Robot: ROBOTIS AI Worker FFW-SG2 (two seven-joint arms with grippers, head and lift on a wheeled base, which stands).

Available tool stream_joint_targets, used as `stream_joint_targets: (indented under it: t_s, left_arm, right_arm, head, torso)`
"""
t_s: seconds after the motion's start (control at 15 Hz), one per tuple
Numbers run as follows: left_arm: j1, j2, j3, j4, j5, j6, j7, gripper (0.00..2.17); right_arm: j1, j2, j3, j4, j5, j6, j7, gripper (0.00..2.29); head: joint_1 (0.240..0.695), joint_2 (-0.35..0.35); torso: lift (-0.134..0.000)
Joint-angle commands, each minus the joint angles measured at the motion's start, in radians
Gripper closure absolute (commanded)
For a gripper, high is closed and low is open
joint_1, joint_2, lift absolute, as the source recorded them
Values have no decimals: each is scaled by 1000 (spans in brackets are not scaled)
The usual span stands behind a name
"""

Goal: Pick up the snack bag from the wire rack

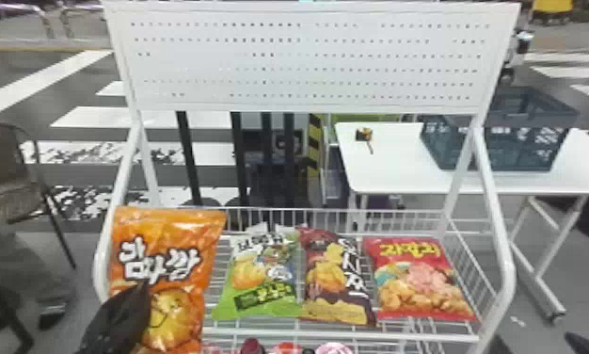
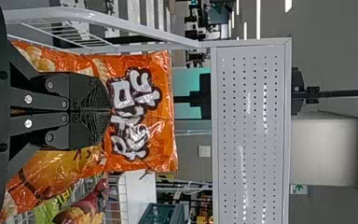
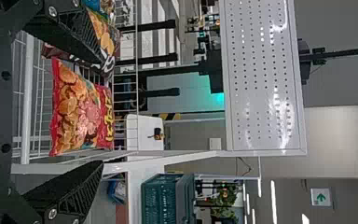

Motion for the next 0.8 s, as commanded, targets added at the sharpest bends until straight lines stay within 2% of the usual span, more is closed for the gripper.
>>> stream_joint_targets:
  t_s: [0.0, 0.13, 0.4, 0.73]
  left_arm:
    - [2, 3, 0, 0, 0, -3, 2, 1831]
    - [4, 5, 0, 0, 2, -3, 2, 1831]
    - [13, 8, -2, -14, 0, -3, 0, 1831]
    - [13, 3, -2, -14, -9, 0, 2, 1831]
  right_arm:
    - [-27, 1, 2, 14, -1, 0, -2, 134]
    - [-71, 1, 3, 45, 0, 15, -5, 134]
    - [-222, -12, 60, 212, 2, 52, -26, 134]
    - [-435, -14, 135, 417, 2, 61, -31, 134]
  head:
    - [499, 0]
    - [499, 0]
    - [499, 0]
    - [499, 0]
  torso:
    - [0]
    - [0]
    - [0]
    - [0]
